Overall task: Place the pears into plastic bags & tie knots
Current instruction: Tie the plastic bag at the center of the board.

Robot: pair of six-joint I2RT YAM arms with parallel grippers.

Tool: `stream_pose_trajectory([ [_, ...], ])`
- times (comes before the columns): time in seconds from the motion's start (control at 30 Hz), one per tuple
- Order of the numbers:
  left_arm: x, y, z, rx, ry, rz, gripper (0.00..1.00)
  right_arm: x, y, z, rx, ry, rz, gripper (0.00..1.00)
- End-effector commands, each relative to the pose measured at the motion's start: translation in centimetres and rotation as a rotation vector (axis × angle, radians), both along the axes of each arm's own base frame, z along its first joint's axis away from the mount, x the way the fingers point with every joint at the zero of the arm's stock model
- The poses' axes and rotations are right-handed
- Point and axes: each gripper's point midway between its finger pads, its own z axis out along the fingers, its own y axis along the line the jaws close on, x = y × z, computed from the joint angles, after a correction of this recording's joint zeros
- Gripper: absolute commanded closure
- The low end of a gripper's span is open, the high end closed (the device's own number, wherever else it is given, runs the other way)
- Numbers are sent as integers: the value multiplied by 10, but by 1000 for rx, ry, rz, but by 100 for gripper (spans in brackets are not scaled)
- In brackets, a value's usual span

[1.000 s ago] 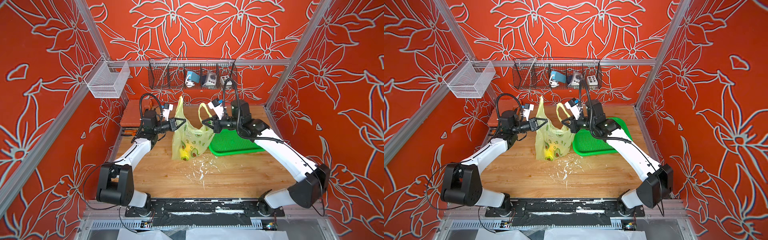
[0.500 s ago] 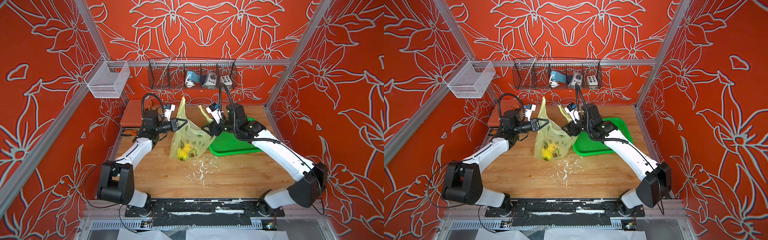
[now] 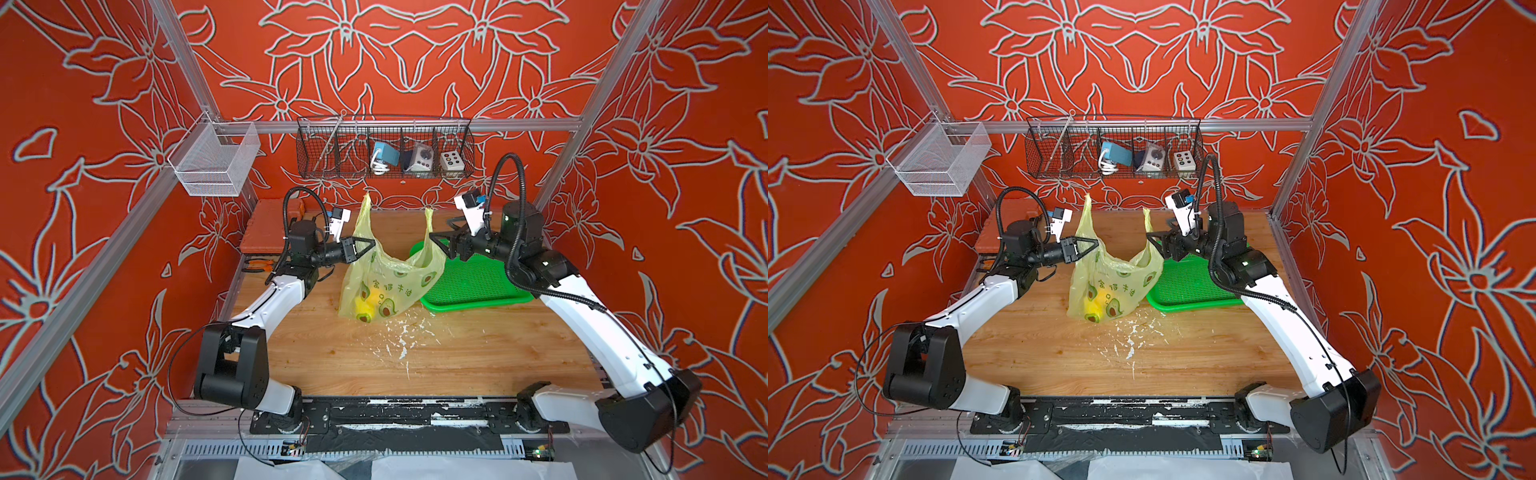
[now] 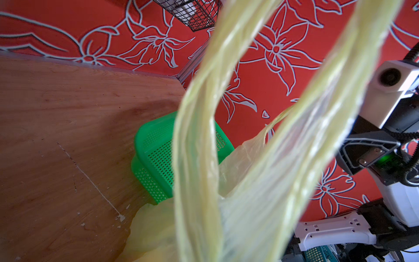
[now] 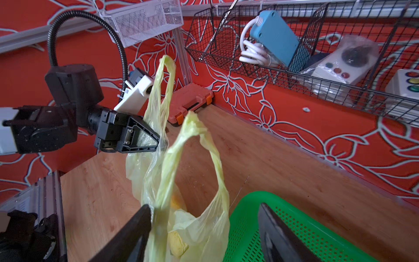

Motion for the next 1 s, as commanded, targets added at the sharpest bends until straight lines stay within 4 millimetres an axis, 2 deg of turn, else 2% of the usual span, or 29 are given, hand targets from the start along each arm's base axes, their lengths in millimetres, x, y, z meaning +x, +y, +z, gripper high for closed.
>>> stream_pose_trajectory([
  [0.0,1,-4,12,-4,-51,-28,100,1,15,-25,25,78,84,24],
  [0.23,1,-6,15,-8,-58,-41,100,13,35,-52,71,149,156,22],
  [0.4,0,-7,16,-10,-61,-52,100,23,49,-50,133,174,209,24],
  [0.5,-1,-8,17,-11,-62,-56,100,22,57,-47,159,202,261,41],
  [0.53,-1,-7,18,-11,-66,-54,100,22,58,-47,167,212,274,53],
  [0.57,-2,-7,18,-11,-65,-55,100,21,59,-47,174,225,285,71],
  [0.63,-2,-7,18,-11,-69,-55,100,20,57,-45,188,244,296,98],
  [0.8,-2,-7,18,-4,-61,-58,100,18,41,-33,143,237,222,100],
  [0.93,-5,-7,21,15,-64,-55,100,25,23,-44,-70,233,77,100],
  [0.97,-5,-6,22,21,-65,-54,100,26,21,-53,-148,220,48,100],
])
